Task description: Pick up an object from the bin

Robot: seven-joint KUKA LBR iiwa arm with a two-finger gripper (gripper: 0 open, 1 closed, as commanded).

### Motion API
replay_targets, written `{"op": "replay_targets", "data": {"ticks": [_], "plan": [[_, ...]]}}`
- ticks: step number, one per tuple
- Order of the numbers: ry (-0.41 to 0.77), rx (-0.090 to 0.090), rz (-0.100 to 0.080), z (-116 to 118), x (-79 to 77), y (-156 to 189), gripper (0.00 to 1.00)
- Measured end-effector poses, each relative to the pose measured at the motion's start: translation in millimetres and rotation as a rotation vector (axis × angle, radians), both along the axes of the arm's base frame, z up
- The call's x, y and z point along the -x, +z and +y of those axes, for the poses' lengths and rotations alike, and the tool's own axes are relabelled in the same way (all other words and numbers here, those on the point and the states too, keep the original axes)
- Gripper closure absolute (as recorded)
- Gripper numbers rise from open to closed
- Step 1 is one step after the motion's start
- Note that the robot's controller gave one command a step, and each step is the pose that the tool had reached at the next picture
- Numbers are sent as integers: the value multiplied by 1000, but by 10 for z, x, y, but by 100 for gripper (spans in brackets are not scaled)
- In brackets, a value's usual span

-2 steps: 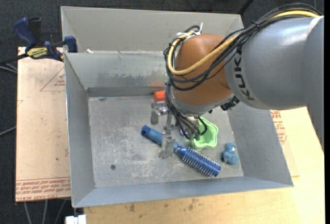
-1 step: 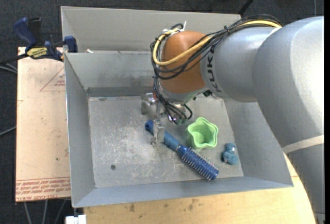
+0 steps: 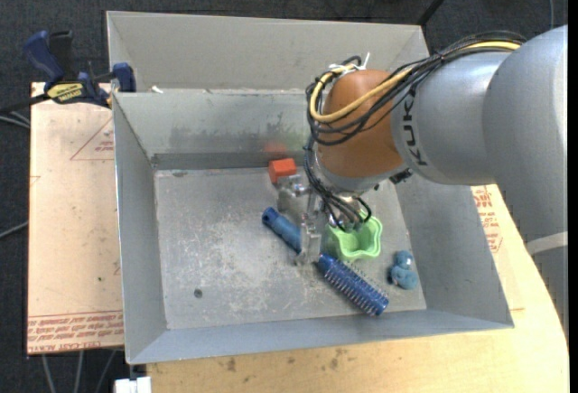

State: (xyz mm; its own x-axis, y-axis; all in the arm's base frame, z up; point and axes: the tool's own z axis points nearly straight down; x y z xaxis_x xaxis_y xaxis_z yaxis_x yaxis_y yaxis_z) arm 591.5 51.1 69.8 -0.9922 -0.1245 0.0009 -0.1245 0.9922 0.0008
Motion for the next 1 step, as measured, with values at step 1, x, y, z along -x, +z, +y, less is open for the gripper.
{"op": "replay_targets", "data": {"ticks": [1], "plan": [[4,-1,-2,26,-9,6,100]]}}
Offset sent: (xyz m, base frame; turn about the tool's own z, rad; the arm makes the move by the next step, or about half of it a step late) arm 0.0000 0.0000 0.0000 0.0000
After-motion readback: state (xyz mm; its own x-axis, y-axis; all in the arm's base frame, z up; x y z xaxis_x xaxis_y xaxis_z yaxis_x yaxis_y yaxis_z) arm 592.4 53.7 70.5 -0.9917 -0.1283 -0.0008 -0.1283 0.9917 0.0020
